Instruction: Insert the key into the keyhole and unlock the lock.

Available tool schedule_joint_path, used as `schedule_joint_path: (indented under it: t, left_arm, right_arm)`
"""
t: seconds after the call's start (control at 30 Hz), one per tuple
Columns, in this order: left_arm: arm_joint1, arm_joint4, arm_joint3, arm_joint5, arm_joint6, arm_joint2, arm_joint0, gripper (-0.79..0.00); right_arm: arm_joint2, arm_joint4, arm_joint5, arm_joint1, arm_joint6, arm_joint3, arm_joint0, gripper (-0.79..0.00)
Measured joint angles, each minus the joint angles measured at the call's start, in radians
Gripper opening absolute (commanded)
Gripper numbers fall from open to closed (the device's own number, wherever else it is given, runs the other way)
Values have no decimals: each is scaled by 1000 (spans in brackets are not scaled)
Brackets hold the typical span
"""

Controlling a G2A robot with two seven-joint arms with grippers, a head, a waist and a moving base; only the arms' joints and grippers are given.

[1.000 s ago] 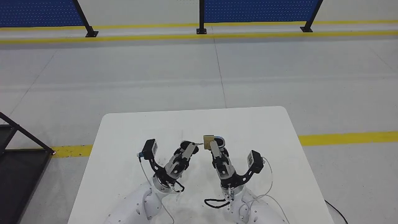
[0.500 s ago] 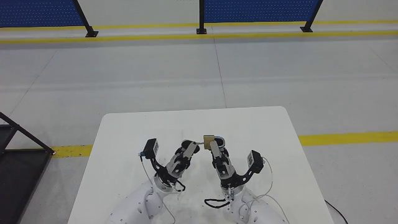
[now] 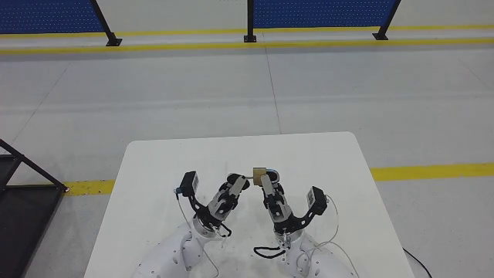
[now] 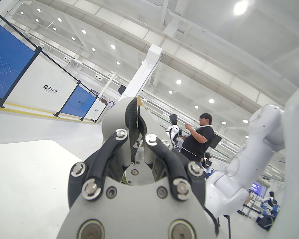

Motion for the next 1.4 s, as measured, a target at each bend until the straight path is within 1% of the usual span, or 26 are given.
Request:
schedule_joint_path:
  t: [0.23,0.47,0.5,0.53,0.6,0.63,0.67,0.73,0.77,0.83,0.87,0.93,1.03,1.07,1.1,1.13,1.2,1.33,1.4]
  left_arm:
    - [-7,17,3,0,0,3,-1,-785]
    - [-14,30,9,0,0,3,-3,-785]
    - [-15,32,10,0,0,1,-3,-748]
    - [-16,35,12,0,0,-1,-3,-622]
    - [-18,40,14,0,0,-4,-1,-252]
    - [-19,43,14,0,0,-5,-1,-283]
    - [-20,45,15,0,0,-6,0,-296]
    - [-22,44,15,0,0,-8,1,-299]
    - [-23,44,15,0,0,-9,2,-289]
    - [-24,36,10,0,0,-14,5,-219]
    - [-25,33,7,0,0,-17,7,-206]
    - [-25,31,4,0,0,-23,11,-240]
    - [-24,30,2,0,0,-30,16,-246]
    - [-23,28,2,0,0,-33,18,-299]
    - [-23,27,2,0,0,-35,20,-400]
    - [-21,26,2,0,0,-39,22,-422]
    - [-19,24,5,0,0,-43,24,-434]
    - [-13,20,9,0,0,-35,23,-533]
    - [-10,16,11,0,0,-28,20,-539]
  right_arm:
    - [19,28,22,1,86,-40,-20,-785]
    - [31,19,30,1,114,-54,-32,-785]
    - [33,19,30,0,116,-55,-33,-785]
    - [35,19,29,0,117,-57,-35,-785]
    - [38,19,27,0,119,-59,-38,-785]
    - [40,19,26,-1,120,-60,-39,-785]
    - [42,18,25,-1,122,-61,-40,-785]
    - [45,19,24,-2,125,-62,-42,-785]
    - [47,20,24,-2,126,-62,-43,-785]
    - [50,22,24,-3,129,-64,-44,-785]
    - [52,23,24,-3,130,-64,-44,-785]
    - [56,28,21,-4,132,-64,-44,-785]
    - [63,36,19,-5,136,-65,-44,-785]
    - [65,39,18,-6,137,-65,-45,-785]
    - [67,42,17,-6,139,-65,-45,-785]
    - [70,46,17,-6,143,-64,-44,-785]
    - [73,52,20,-7,157,-61,-44,-785]
    - [78,68,33,-7,209,-64,-42,-785]
    - [81,73,37,-8,223,-67,-43,-785]
